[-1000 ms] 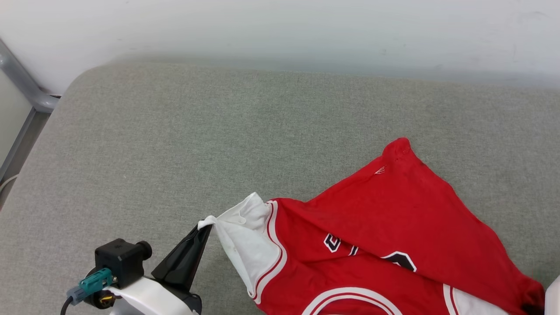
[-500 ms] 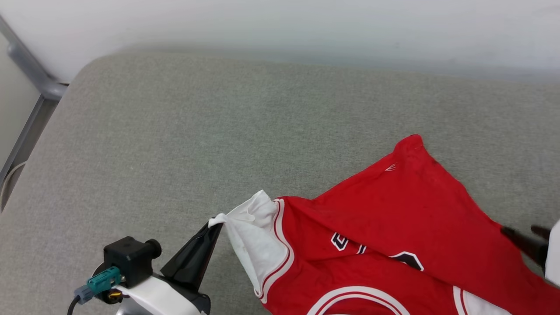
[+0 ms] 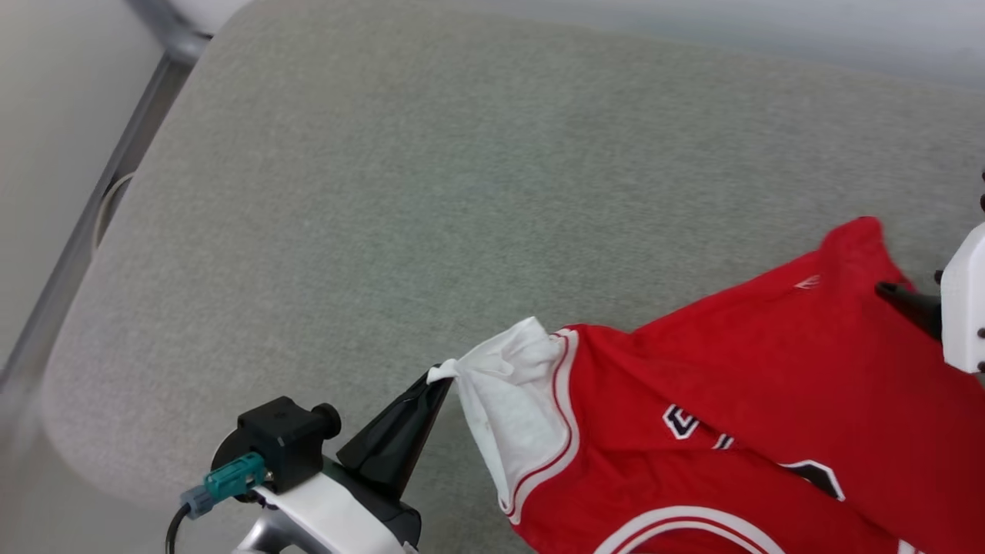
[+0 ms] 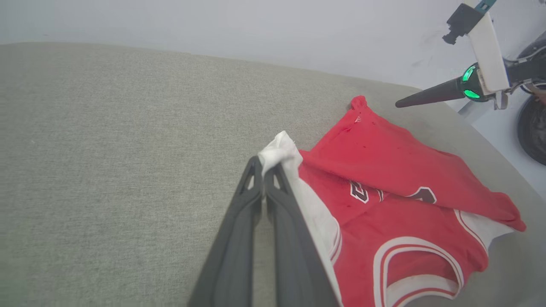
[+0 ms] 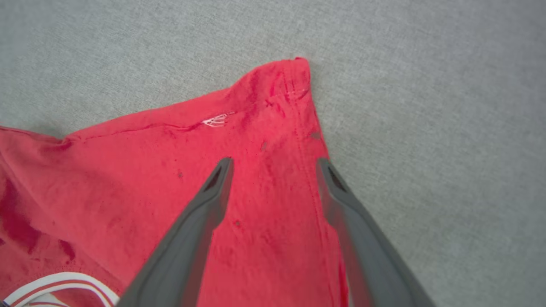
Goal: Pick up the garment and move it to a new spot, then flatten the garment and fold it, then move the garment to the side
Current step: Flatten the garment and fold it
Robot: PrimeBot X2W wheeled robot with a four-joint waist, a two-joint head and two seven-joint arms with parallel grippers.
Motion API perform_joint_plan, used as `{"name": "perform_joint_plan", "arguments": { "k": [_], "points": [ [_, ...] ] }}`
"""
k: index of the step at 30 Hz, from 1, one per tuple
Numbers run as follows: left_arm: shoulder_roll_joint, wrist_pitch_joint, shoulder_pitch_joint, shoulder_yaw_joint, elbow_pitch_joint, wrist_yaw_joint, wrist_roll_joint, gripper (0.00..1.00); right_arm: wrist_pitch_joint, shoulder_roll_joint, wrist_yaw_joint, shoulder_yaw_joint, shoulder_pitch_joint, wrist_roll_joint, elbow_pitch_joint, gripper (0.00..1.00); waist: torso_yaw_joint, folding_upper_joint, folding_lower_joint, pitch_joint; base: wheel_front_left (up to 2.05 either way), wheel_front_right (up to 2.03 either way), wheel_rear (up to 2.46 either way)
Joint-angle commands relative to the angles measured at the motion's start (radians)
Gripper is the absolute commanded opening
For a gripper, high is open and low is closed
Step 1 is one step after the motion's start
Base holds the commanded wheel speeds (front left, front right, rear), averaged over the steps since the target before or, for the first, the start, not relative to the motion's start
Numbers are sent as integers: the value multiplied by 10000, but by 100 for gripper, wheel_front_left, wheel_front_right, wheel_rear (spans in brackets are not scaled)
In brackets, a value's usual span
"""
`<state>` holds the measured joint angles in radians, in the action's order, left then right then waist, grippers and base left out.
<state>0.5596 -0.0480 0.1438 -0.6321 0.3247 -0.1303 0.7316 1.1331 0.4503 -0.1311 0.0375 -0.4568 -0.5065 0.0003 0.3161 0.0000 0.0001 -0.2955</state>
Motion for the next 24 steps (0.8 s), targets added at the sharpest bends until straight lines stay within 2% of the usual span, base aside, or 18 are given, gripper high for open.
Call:
{"name": "perform_joint_plan", "arguments": {
  "k": [1, 8, 18, 19, 21, 24],
  "points": [
    [-52, -57, 143, -7, -4, 75, -34, 0, -1, 150, 8, -64, -201, 116, 162, 100, 552, 0, -1, -457, 0, 0, 0],
    [-352, -177, 320, -237, -156, 220, -64, 0, -258, 732, 8, -380, -926, 504, 1661, 100, 1253, 0, -1, -826, 0, 0, 0],
    [-584, -264, 486, -437, -398, 353, -63, 0, -613, 894, 8, -849, -953, 708, 3191, 100, 1641, 0, -1, -1000, 0, 0, 0],
    [-589, -272, 492, -434, -411, 354, -55, 0, -645, 886, 8, -883, -940, 687, 3291, 62, 1647, 0, -1, -1003, 0, 0, 0],
    [-582, -283, 499, -419, -439, 360, -32, 0, -809, 883, 8, -934, -986, 657, 3409, 0, 1643, 0, -1, -1003, 0, 0, 0],
    [-546, -293, 523, -374, -487, 330, -16, 0, -1445, 859, 8, -893, -1233, 708, 3467, 0, 1580, 0, -1, -946, 0, 0, 0]
  ]
}}
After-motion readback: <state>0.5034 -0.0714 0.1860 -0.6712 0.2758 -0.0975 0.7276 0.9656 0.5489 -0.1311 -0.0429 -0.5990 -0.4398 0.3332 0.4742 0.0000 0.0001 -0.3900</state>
